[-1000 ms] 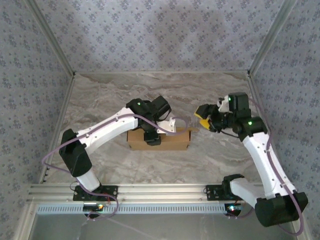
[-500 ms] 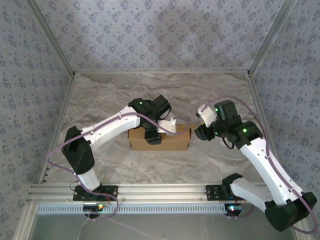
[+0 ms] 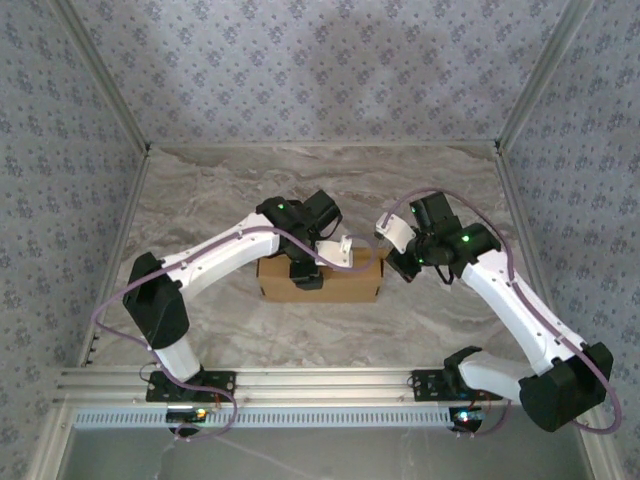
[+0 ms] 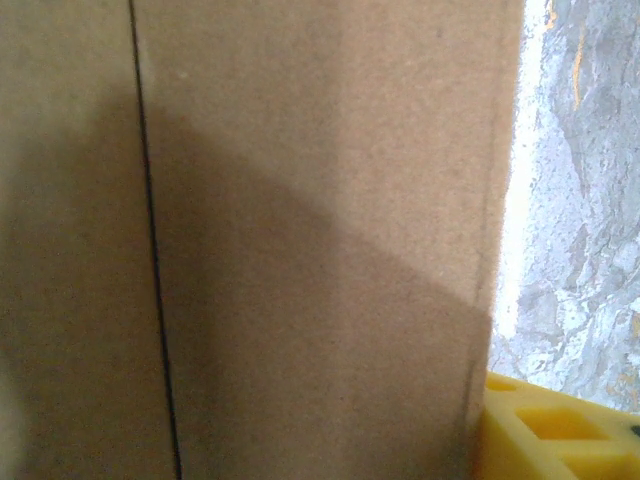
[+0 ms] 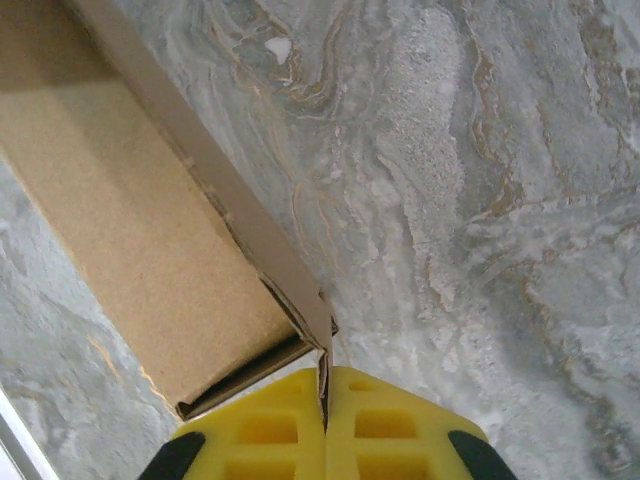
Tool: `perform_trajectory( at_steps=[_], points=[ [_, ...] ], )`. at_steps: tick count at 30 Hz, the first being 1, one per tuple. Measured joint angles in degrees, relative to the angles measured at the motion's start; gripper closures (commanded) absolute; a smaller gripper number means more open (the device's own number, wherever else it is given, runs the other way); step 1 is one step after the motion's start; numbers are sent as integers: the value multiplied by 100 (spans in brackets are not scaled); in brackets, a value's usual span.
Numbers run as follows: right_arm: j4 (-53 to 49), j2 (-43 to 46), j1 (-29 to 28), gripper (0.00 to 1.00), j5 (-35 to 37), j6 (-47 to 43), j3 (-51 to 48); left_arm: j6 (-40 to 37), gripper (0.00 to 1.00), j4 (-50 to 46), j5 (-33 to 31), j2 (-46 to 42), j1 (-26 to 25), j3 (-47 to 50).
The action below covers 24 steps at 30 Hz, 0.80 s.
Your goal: Fold the paper box
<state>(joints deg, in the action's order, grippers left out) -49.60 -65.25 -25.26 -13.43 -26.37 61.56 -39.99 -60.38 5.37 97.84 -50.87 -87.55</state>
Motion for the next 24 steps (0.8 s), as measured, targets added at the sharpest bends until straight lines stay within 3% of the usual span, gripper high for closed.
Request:
perform_trajectory(
  at_steps=[7,14,24],
  points=[
    [0,0,4,100,-52,-212,0,52,18,22,-2,-275,24,72],
    [0,-70,2,100,-48,-520,33,90,15,-184,-2,-691,286,-254],
    [48,-313,-103,100,76,-761,203,323,32,-629,83,-1773,1340,-289]
  ],
)
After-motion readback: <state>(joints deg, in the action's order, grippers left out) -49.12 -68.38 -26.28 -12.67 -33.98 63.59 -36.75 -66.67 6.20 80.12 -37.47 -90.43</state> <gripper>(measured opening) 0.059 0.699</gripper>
